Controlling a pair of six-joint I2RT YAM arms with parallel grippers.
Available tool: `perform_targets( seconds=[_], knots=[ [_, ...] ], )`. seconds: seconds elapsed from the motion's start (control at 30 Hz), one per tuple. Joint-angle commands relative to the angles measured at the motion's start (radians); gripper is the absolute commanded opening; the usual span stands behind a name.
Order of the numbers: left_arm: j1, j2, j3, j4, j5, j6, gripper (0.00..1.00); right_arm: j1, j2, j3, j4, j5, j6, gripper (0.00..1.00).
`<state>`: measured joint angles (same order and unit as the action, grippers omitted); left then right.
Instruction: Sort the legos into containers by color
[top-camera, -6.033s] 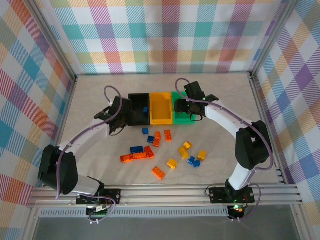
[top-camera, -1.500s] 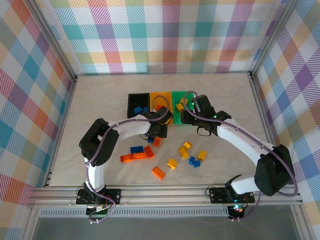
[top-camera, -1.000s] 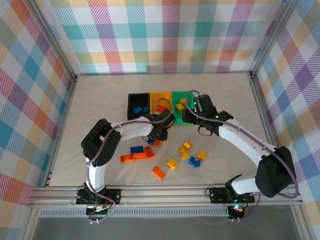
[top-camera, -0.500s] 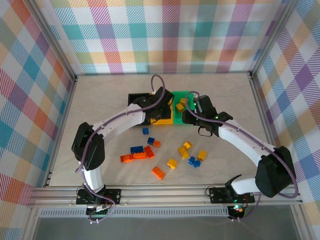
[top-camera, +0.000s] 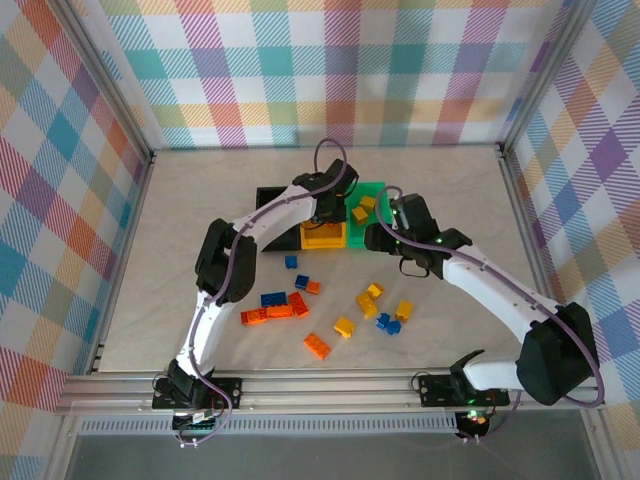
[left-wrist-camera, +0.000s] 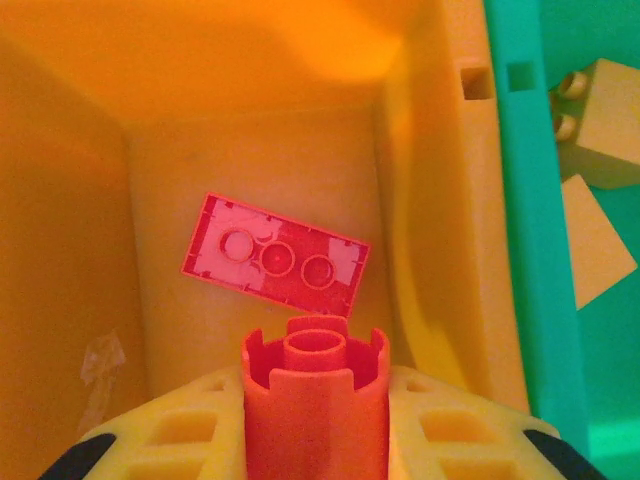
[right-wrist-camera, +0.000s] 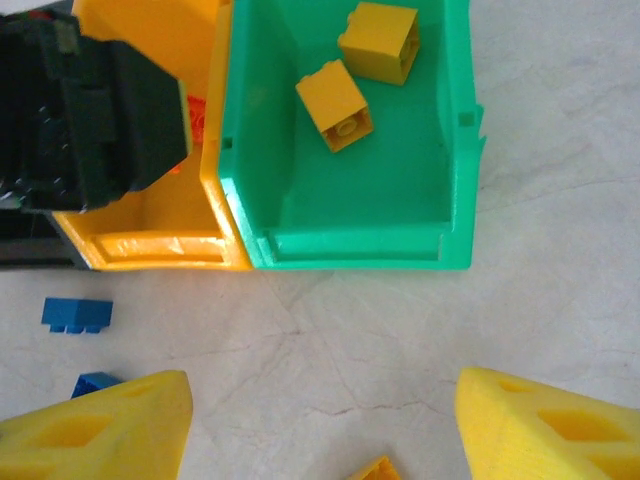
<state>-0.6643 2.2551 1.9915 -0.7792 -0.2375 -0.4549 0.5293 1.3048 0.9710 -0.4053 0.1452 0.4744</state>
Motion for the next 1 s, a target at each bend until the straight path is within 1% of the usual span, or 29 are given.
perform_targets(
  seconds=[0.0, 0.13, 0.27, 0.33, 0.43, 0.5, 0.57, 0.6, 0.63, 0.8, 0.97],
  knots=[
    [-0.001, 0.004, 0.046, -0.046, -0.007, 0.004, 0.32, -0.006, -0.025, -0.018, -0.031, -0.066, -0.008, 0.71],
    [-0.001, -0.006, 0.049, -0.045, 0.01, 0.001, 0.44, -0.006, -0.044, -0.041, -0.056, -0.083, -0.013, 0.73],
    [-0.006, -0.061, 0.025, -0.028, 0.039, -0.004, 0.56, -0.006, -0.054, -0.046, -0.091, -0.133, -0.035, 0.72],
    [-0.008, -0.103, -0.013, -0.003, 0.045, -0.006, 0.67, -0.005, -0.054, -0.047, -0.108, -0.158, -0.045, 0.72],
    [-0.008, -0.171, -0.074, 0.024, 0.076, -0.022, 0.77, 0.013, -0.055, -0.058, -0.113, -0.242, -0.077, 0.72],
    [-0.007, -0.246, -0.159, 0.074, 0.115, -0.043, 0.84, 0.062, -0.043, -0.06, -0.118, -0.282, -0.099, 0.72],
    [-0.008, -0.324, -0.25, 0.119, 0.14, -0.059, 0.92, 0.127, -0.016, -0.053, -0.135, -0.289, -0.124, 0.72],
    [-0.008, -0.371, -0.303, 0.14, 0.148, -0.066, 0.98, 0.161, 0.001, -0.048, -0.146, -0.285, -0.136, 0.72],
    [-0.008, -0.413, -0.349, 0.154, 0.147, -0.071, 1.0, 0.196, 0.021, -0.044, -0.151, -0.282, -0.144, 0.72],
    [-0.004, -0.667, -0.642, 0.201, 0.087, -0.096, 1.0, 0.353, 0.147, -0.005, -0.182, -0.257, -0.175, 0.72],
    [0.043, -0.892, -0.897, 0.201, 0.053, -0.133, 1.0, 0.441, 0.251, 0.025, -0.212, -0.185, -0.191, 0.72]
  ],
)
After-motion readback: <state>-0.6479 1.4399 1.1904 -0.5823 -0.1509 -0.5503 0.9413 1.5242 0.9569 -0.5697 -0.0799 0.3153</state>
